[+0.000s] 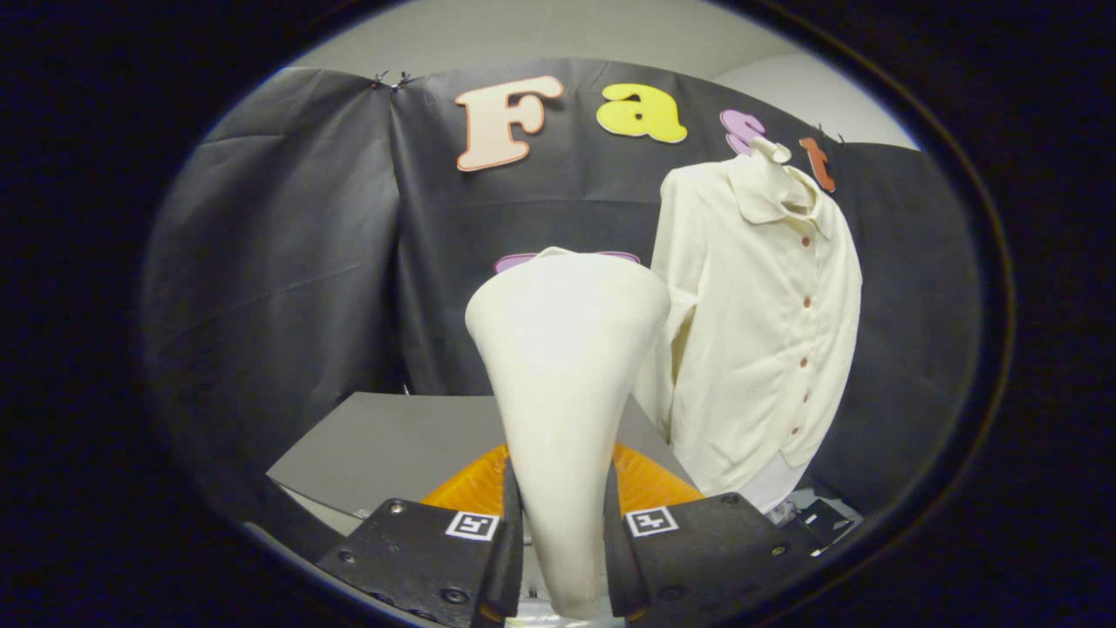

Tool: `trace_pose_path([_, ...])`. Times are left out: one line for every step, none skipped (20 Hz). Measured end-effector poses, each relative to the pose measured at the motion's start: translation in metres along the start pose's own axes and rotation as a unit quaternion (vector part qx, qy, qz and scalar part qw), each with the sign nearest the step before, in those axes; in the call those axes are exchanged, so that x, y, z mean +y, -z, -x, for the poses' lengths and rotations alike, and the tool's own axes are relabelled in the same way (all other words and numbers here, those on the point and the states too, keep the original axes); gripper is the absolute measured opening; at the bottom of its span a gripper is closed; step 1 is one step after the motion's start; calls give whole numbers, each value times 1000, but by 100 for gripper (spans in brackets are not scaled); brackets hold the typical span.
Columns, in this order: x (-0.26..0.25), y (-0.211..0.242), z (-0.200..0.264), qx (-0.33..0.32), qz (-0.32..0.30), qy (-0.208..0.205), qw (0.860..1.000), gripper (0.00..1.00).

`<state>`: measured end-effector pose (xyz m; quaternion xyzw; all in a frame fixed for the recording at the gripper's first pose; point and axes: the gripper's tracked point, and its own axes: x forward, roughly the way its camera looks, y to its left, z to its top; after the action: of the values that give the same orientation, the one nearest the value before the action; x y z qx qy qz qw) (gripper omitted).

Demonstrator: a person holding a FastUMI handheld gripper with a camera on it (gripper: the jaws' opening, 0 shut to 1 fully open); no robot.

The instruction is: Iron the clothes twice with a garment steamer, once on the left side and once on the right side.

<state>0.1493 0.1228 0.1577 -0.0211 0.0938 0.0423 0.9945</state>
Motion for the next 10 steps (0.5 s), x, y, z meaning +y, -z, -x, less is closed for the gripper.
trace_pose_path([-6,-5,6,-8,-4,4,1000,39])
trace_pose_path([-14,-11,12,-17,-11,7,1000,39])
trace_pose_path([-21,-17,16,-23,-20,10,999,39])
trace_pose_path([-28,-22,19,-29,-25,11,999,39])
trace_pose_path([-35,-28,19,-32,-28,10,999,39])
trace_pose_path([-42,-33,18,-36,-28,10,999,39])
trace_pose_path([-50,-40,16,-39,-26,9,999,39])
trace_pose_path([-57,-45,12,-38,-22,5,999,38])
trace_pose_path([-63,-48,9,-35,-19,5,999,38])
trace_pose_path([-71,-54,4,-36,-16,8,999,38])
